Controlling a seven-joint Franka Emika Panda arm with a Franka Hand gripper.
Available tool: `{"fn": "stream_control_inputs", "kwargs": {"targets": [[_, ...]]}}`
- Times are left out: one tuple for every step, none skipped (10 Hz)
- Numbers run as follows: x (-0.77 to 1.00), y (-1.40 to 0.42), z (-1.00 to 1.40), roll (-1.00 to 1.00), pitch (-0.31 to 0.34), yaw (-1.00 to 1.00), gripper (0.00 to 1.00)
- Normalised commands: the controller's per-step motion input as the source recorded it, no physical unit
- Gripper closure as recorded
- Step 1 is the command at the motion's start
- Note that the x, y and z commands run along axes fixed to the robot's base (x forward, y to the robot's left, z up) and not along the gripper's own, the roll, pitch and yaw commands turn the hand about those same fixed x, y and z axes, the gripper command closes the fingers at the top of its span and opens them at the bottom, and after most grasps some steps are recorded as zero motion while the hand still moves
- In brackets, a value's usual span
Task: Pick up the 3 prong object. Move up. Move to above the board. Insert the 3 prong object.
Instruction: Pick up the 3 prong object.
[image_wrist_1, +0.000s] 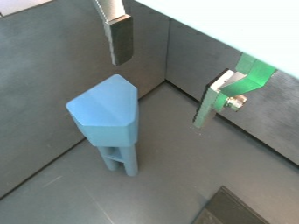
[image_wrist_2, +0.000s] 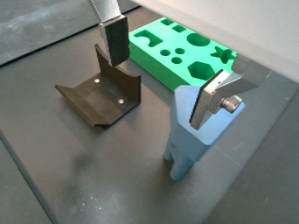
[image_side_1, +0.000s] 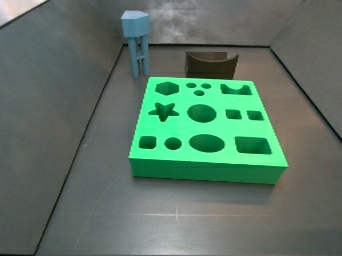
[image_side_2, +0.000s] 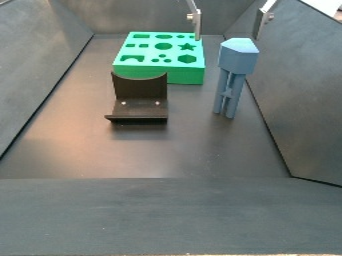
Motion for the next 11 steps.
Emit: {"fn": "stream_control_inputs", "kwargs": {"targets": [[-0.35,-0.08,0.00,0.02,-0.113,0.00,0.00],[-0.38,-0.13,0.00,0.06,-0.130,0.00,0.00],[-0.38,-0.18,-0.07,0.01,-0.150,-0.02,0.00],[-0.35,-0.19,-0.11,0.00,-0.166,-0.03,0.00],[-0.19,-0.15,-0.08,-0.03,-0.147,-0.03,0.00],[-0.07,-0.15,-0.11,-0.07,-0.133,0.00,0.00],[-0.04,-0.13,-0.13,-0.10,-0.150,0.00,0.00],[0.00,-0.16,-0.09,-0.14,-0.157,0.00,0.00],[0.00,-0.19,-0.09,-0.13,-0.154,0.00,0.00],[0.00,-0.14,-0.12,-0.14,-0.153,-0.01,0.00],[0.00,-0.10,-0.20,-0.13,-0.170,-0.03,0.00]]}}
